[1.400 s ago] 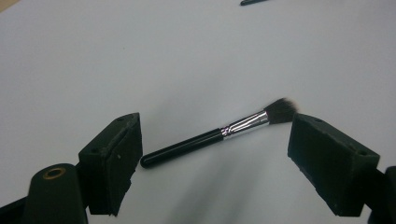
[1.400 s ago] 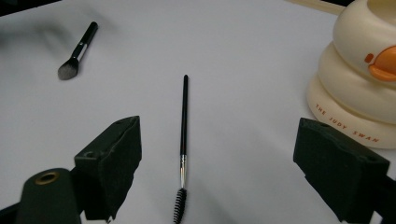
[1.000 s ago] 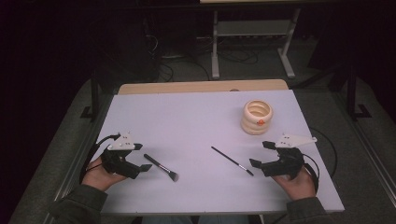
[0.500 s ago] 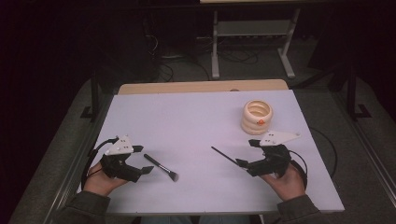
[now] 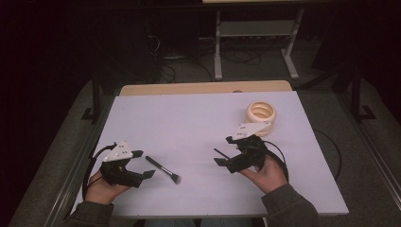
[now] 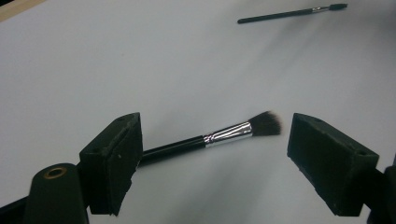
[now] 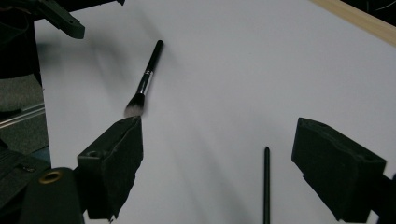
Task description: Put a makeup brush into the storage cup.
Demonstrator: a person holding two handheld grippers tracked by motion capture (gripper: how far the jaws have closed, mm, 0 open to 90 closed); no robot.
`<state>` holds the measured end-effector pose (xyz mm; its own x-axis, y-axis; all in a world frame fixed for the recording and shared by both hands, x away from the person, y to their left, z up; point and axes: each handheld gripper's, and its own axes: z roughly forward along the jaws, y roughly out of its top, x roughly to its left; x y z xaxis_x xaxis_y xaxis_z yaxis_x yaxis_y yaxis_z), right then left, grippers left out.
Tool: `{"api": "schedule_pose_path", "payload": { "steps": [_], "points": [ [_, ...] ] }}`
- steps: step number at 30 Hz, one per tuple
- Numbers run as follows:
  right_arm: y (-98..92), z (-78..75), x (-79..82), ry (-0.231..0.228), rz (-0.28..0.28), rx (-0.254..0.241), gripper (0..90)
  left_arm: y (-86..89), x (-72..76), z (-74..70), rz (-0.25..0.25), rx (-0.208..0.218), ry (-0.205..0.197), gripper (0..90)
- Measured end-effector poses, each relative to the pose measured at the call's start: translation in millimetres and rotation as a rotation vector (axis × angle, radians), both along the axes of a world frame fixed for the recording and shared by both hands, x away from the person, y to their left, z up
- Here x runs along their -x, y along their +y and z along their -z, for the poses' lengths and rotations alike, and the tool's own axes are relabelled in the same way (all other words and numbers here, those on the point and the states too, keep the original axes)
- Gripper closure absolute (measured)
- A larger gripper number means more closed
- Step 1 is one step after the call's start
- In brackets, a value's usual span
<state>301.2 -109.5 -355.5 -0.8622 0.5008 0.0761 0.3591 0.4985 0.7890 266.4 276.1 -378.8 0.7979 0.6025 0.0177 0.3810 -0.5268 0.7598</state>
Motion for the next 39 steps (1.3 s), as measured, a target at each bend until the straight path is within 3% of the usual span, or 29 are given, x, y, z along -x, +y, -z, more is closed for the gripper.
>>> {"api": "schedule_pose_path", "payload": {
  "steps": [8, 16, 17, 22, 27, 35, 39],
  "points": [
    [37.4, -0.8, -10.8, 0.03, -0.045, 0.038, 18.0, 7.4, 1.4, 1.0, -0.02, 0.023, -0.003, 17.8],
    [58.3, 1.2, -20.5, 0.064, -0.059, 0.043, 18.7, 13.0, 1.1, 2.7, -0.03, 0.031, -0.003, 17.8],
    [63.9, 0.4, -21.6, 0.076, -0.066, 0.038, 22.0, 15.0, 1.2, 2.2, -0.032, 0.032, -0.002, 17.8],
    [78.7, 1.2, -24.1, 0.085, -0.078, 0.062, 21.7, 16.7, 0.9, 2.9, -0.033, 0.031, -0.002, 17.8],
    [90.6, 3.9, -26.3, 0.077, -0.086, 0.076, 20.9, 16.1, 1.7, 1.8, -0.033, 0.039, -0.005, 17.8],
    [128.0, 17.0, -28.3, 0.121, -0.091, 0.109, 24.0, 17.5, 1.1, 3.9, -0.04, 0.042, 0.009, 17.8],
    [139.8, 21.1, -27.9, 0.11, -0.098, 0.13, 27.1, 17.6, 1.7, 3.0, -0.041, 0.046, 0.009, 17.8]
  ]
}}
